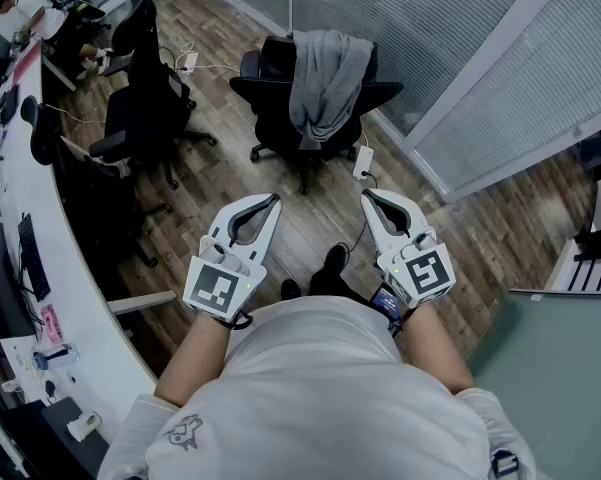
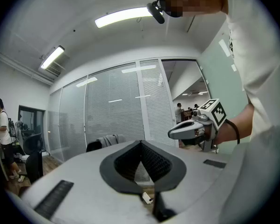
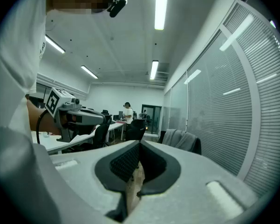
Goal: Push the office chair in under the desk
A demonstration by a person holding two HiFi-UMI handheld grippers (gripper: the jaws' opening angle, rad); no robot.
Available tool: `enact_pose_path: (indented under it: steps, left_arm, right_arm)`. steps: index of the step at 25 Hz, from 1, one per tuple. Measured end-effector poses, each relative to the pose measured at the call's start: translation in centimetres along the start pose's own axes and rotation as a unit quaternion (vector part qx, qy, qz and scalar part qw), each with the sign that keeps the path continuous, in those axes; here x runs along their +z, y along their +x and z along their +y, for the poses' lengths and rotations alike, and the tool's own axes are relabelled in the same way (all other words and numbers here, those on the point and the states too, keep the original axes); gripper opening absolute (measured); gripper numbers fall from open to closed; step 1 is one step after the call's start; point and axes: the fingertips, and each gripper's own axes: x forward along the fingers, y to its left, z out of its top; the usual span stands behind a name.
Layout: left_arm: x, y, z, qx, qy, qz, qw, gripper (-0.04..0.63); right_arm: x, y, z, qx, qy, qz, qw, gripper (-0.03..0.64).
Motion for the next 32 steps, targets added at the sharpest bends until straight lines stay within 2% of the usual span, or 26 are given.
enact_pose_path:
  steps: [12, 18, 21, 24, 29, 32]
  left_arm:
    - [-1.4, 4.6, 0.6, -0.003, -0.004, 0.013, 0.9999, -0.002]
    - [-2.1, 10.2, 1.7, -0.006, -0.010, 0.021, 0.9997, -0.002]
    - [-2.4, 13.5, 2.5, -0.012, 0.001, 0.024, 0.9996, -0.002]
    - [-3.0, 15.8, 3.9, -0.001, 0.013, 0.036, 0.9993, -0.002]
    - [-3.8, 18.1, 7.9, 0.041, 0.029, 0.054, 0.9972, 0.000]
    - [-4.8, 19.0, 10.6, 0.047, 0.035, 0.067, 0.9960, 0.000]
  right_arm:
    - [-2.3, 1.1, -4.7, 0.001, 0.008, 0.008, 1.000, 0.002]
    - [-3.7, 2.2, -10.1, 0.007, 0.015, 0.012, 1.000, 0.003]
    - [-4.0, 3.1, -13.9, 0.016, 0.007, 0.016, 1.000, 0.003]
    - [-4.1, 4.1, -17.1, 0.026, -0.006, 0.020, 0.999, 0.003]
    - [-4.4, 6.7, -21.0, 0.050, -0.025, 0.031, 0.998, 0.003]
    - [-4.9, 8.9, -22.8, 0.050, -0.024, 0.036, 0.998, 0.003]
